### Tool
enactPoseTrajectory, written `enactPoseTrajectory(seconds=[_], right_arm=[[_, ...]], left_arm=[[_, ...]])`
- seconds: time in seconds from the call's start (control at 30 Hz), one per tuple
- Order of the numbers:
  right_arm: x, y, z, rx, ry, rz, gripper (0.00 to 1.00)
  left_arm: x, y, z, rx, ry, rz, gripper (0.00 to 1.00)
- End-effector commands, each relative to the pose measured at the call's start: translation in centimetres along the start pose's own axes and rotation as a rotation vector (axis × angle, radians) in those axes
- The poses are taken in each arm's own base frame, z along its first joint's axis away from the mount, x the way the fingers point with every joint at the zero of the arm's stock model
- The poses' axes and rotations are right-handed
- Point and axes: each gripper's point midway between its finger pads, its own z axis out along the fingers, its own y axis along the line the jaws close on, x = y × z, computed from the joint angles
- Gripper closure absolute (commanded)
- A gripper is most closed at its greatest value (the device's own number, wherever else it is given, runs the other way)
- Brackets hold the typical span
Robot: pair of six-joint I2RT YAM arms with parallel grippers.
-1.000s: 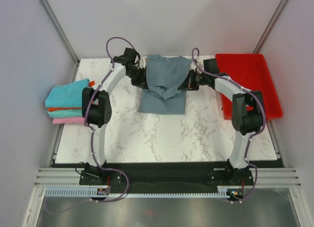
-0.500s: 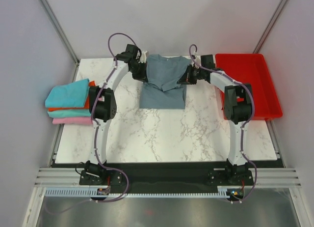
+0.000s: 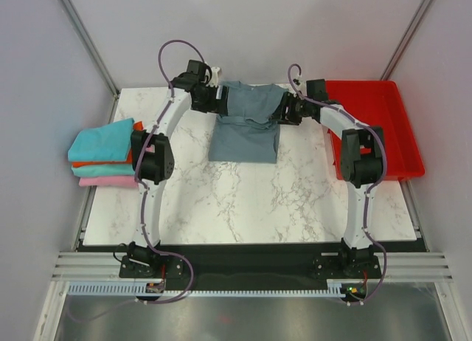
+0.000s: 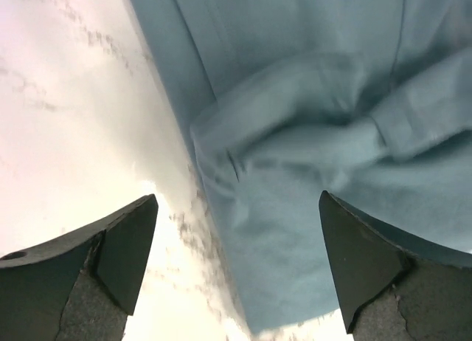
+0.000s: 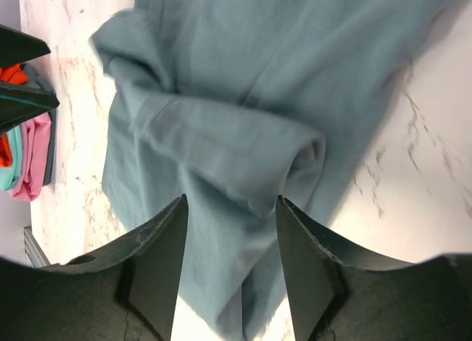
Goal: Fold and stack the t-shirts
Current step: Fold the tshirt
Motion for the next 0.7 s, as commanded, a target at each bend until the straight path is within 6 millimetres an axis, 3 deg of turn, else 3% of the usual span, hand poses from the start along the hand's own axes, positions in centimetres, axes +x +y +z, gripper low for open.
enactPoseTrajectory(seconds=[0.0,0.1,0.13,0.17,0.2,0.23,0.27,0.3,0.33,0.47,0.67], right_arm=[[-4.0,3.4,-6.1,-0.003,-0.125,-0.088,0.4],[-1.7,4.3,-8.2,-0.049,-0.079,-0.024,0.3],[-0.7,4.6,-8.5,-0.069,-0.057,-0.002,0.29],[0.3,5.3,-8.8,-0.105,-0.032,0.041,0.28],[2.9,5.8,-8.8,-0.164,0.035,0.11,0.28],[4.2,6.1,-8.9,-0.193,0.067,0.171,0.27],[4.5,6.8,-8.8,-0.235,0.065,0.267,0.27],[7.3,6.4,-8.6,-0.261,0.123,0.349,0.26],[7.9,6.2,-8.4,-0.271,0.127,0.373,0.26],[11.0,5.3,-7.3,-0.241,0.199,0.401,0.25],[11.4,4.7,-5.6,-0.228,0.228,0.39,0.25]], left_arm=[[-3.9,-1.7,-7.5,-0.018,-0.127,0.049,0.02],[-0.6,-2.4,-9.1,0.014,-0.047,-0.015,0.01],[2.3,-2.5,-8.6,0.047,0.032,-0.054,0.01],[3.1,-2.9,-9.4,0.069,0.047,-0.081,0.01],[4.3,-3.0,-9.2,0.089,0.076,-0.105,0.01],[6.9,-3.3,-8.6,0.124,0.144,-0.144,0.01],[7.9,-3.6,-8.6,0.148,0.17,-0.165,0.01],[9.0,-4.0,-8.4,0.179,0.198,-0.179,0.02],[10.7,-4.5,-8.0,0.213,0.246,-0.204,0.04],[13.8,-4.9,-6.9,0.252,0.337,-0.255,0.06],[14.8,-4.1,-5.2,0.242,0.37,-0.292,0.07]])
